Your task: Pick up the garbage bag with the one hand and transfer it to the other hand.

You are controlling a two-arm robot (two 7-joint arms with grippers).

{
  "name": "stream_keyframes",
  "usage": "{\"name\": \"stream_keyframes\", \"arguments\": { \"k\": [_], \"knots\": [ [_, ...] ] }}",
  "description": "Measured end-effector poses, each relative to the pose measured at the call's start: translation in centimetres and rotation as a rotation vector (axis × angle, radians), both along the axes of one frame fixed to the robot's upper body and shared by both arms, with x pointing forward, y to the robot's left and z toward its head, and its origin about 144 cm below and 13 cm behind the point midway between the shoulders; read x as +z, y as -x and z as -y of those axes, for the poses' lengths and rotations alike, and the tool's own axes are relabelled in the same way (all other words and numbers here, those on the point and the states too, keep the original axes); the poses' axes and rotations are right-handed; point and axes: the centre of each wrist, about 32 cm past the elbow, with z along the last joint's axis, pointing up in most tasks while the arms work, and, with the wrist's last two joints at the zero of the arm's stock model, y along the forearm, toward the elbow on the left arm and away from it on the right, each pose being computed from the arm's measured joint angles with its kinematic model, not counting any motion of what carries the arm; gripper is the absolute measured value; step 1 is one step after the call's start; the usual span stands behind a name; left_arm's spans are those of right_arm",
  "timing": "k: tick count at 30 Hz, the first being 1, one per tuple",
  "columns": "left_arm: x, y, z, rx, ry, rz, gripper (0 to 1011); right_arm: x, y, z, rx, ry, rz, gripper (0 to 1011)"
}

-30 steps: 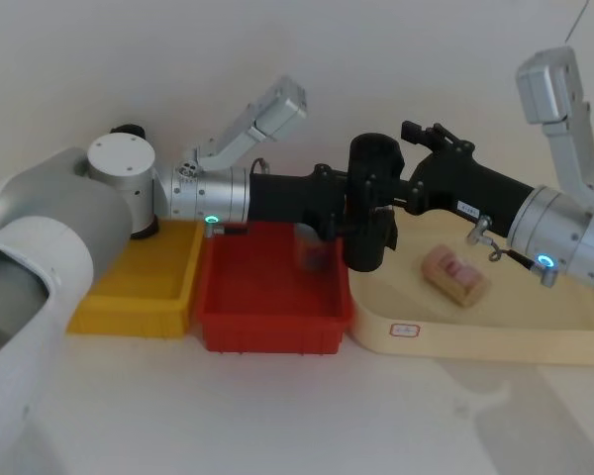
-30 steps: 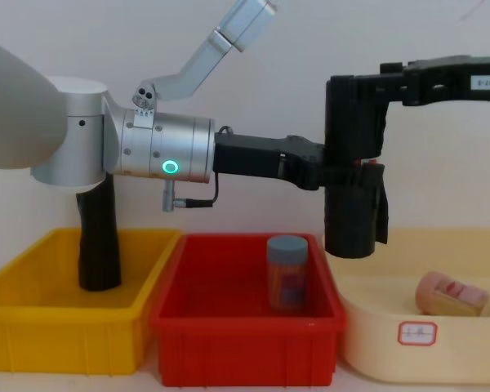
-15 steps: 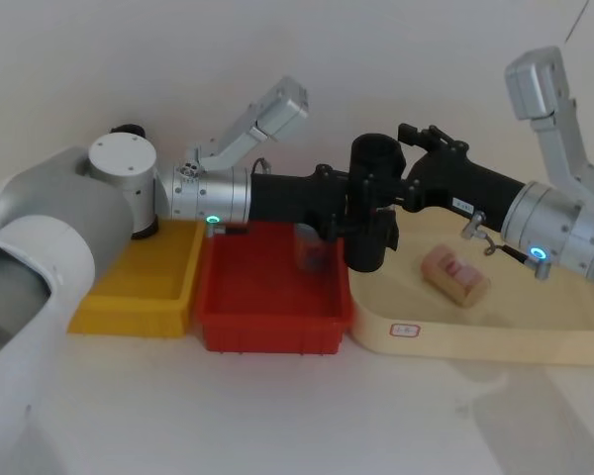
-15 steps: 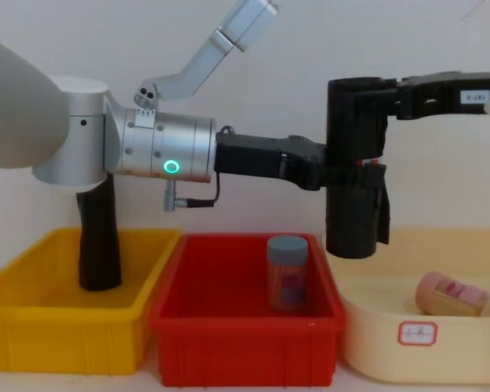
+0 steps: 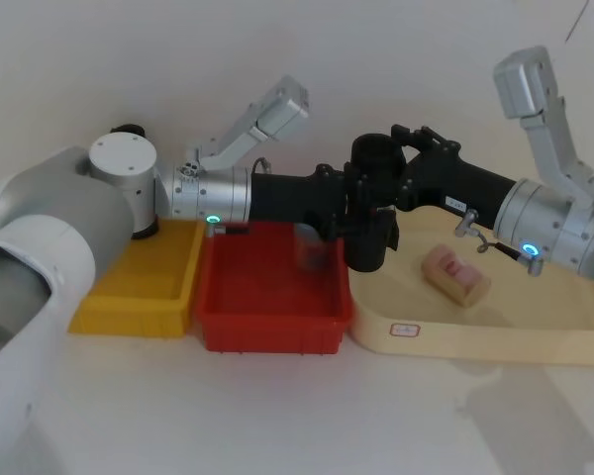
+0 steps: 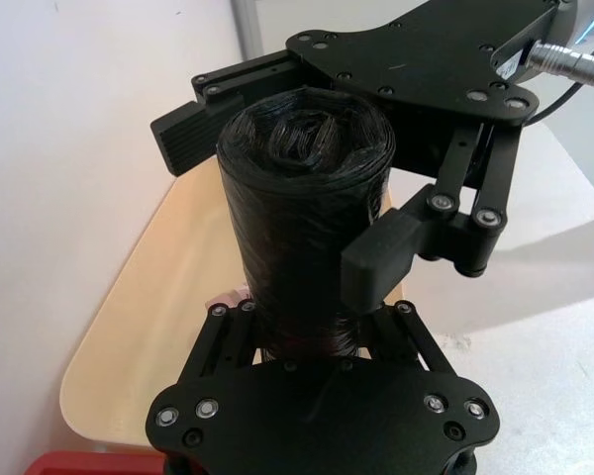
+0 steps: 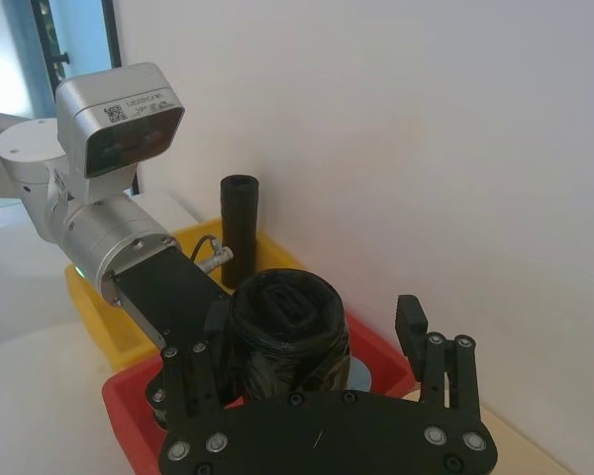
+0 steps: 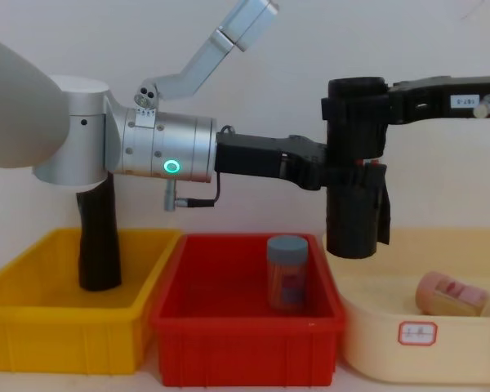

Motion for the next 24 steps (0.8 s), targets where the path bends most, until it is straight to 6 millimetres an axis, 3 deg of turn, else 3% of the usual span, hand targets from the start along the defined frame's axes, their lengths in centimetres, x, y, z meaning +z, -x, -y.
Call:
{"name": "stream_keyframes", "arguments": {
  "k": [24],
  "knots": [
    [-0.01, 0.0, 0.02, 0.0, 0.0, -0.001, 410, 0.07, 0.15, -0.75, 0.02, -0.006, 0.002, 999]
  ]
}}
